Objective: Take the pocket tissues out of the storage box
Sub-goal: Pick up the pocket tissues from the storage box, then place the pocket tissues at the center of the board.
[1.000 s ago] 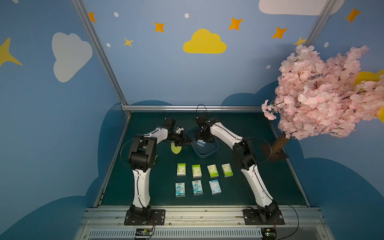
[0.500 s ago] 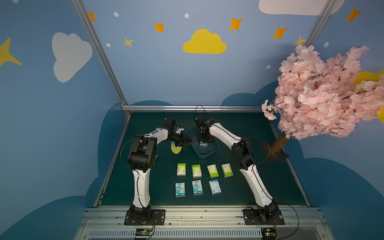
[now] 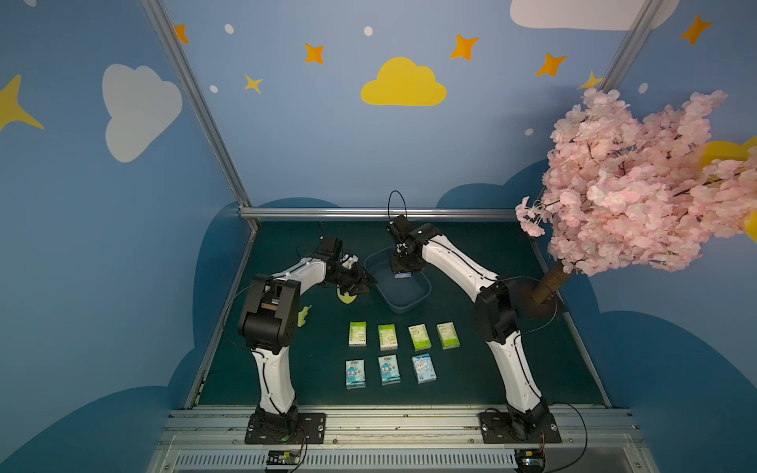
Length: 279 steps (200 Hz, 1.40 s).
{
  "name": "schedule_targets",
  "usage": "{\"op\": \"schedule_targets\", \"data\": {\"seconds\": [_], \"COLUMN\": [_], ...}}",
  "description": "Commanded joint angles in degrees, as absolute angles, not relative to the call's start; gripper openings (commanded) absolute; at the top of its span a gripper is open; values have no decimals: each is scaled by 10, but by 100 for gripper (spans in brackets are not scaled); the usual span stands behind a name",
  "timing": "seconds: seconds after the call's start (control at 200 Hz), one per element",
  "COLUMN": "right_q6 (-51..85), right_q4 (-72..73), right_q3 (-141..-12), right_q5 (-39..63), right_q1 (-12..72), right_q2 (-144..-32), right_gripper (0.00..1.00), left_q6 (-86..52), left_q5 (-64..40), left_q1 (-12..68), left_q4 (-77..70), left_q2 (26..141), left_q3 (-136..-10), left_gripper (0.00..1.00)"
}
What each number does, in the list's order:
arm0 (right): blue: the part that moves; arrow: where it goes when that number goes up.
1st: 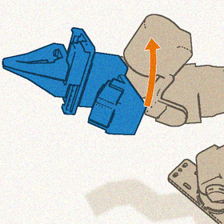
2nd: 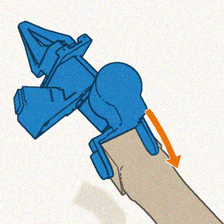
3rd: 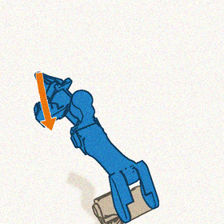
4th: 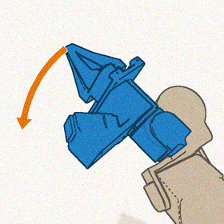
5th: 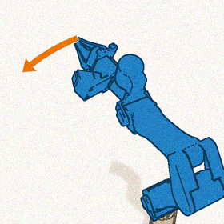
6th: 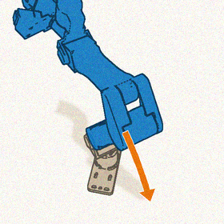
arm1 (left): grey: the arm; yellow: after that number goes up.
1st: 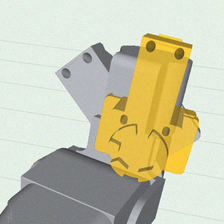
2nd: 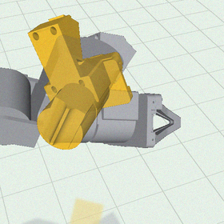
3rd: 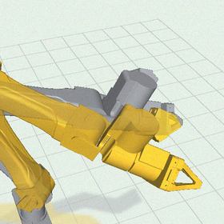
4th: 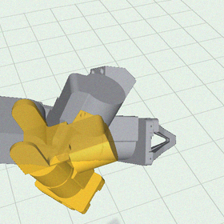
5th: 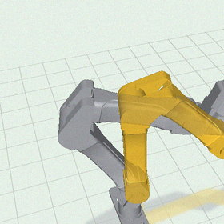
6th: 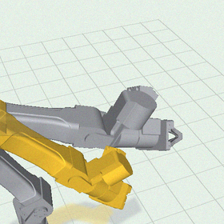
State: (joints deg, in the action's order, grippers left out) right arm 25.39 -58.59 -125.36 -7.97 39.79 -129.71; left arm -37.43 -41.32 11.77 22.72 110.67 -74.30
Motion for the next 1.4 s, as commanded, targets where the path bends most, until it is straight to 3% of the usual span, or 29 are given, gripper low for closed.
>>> {"op": "schedule_targets", "data": {"seconds": [0.0,0.375,0.761,1.096,1.392], "right_q6": [232,203,204,249,296], "right_q4": [-596,-574,-639,-655,-637], "right_q3": [-1218,-952,-751,-602,-540], "right_q5": [-84,-67,-69,-65,-79], "right_q1": [406,417,446,459,499], "right_q2": [-1237,-977,-754,-634,-610], "right_gripper": [51,48,48,48,47], "left_q6": [-357,-339,-382,-456,-480], "left_q5": [-393,-306,-180,-90,-85], "left_q1": [119,118,108,85,71], "left_q4": [240,270,284,330,376], "left_q2": [1051,814,542,341,264], "left_q3": [-714,-556,-399,-296,-248], "left_gripper": [50,59,76,89,95]}}
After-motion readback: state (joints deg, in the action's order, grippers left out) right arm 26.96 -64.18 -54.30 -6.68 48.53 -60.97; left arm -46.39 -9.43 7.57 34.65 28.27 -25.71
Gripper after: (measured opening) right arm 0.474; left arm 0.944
